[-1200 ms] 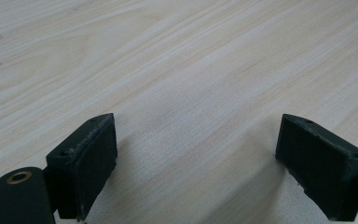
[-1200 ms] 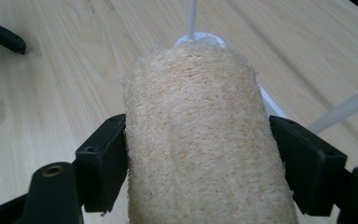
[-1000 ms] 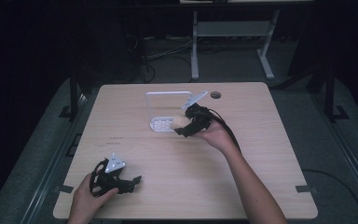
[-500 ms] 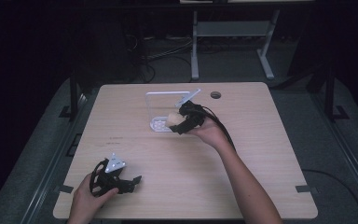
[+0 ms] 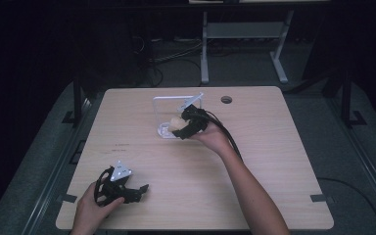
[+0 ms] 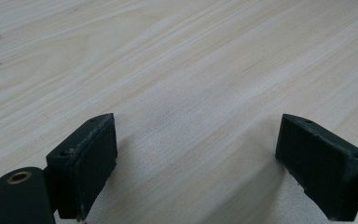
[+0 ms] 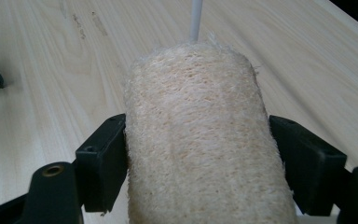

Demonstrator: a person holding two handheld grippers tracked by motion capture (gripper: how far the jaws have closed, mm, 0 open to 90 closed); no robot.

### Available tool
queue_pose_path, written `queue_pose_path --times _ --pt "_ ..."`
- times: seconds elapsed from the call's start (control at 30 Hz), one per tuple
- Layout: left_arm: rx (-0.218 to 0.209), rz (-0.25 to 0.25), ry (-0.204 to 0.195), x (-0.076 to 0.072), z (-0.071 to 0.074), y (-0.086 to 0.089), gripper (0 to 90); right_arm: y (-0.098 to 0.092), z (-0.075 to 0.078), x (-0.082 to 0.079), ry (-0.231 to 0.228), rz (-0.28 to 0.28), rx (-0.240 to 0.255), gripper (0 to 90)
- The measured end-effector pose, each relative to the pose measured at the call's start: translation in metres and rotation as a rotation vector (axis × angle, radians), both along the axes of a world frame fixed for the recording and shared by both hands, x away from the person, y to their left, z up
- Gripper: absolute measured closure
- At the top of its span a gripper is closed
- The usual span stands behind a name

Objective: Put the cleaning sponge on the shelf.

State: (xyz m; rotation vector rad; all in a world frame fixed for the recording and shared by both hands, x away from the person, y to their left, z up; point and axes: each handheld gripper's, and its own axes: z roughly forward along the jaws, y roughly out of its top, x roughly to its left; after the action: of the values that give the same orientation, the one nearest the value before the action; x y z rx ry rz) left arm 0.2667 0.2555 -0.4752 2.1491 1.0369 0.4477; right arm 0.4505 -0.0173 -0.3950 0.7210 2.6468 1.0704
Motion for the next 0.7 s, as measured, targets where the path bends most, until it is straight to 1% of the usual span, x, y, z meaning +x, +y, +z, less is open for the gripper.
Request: queue_pose_path --times 0.1,0.2,0.37,0.5,0.7 --pt "0.000 0.000 0.000 0.000 0.000 0.000 11.9 0.003 -0.003 0.002 0.001 0.000 0.002 23.7" --pt "-0.001 0.000 0.000 0.000 0.000 0.000 11.9 0.011 -0.007 0.004 -0.011 -0.002 -0.009 23.7" --pt "-0.002 0.000 0.000 0.000 0.000 0.000 11.9 0.019 -0.012 0.008 -0.015 -0.009 -0.016 23.7" --pt "0.000 -0.001 0.000 0.000 0.000 0.000 11.9 0.023 -0.015 0.011 -0.019 -0.014 -0.014 23.8" --pt "-0.002 0.000 0.001 0.000 0.000 0.000 11.9 0.027 -0.028 0.019 -0.016 -0.043 -0.019 23.7"
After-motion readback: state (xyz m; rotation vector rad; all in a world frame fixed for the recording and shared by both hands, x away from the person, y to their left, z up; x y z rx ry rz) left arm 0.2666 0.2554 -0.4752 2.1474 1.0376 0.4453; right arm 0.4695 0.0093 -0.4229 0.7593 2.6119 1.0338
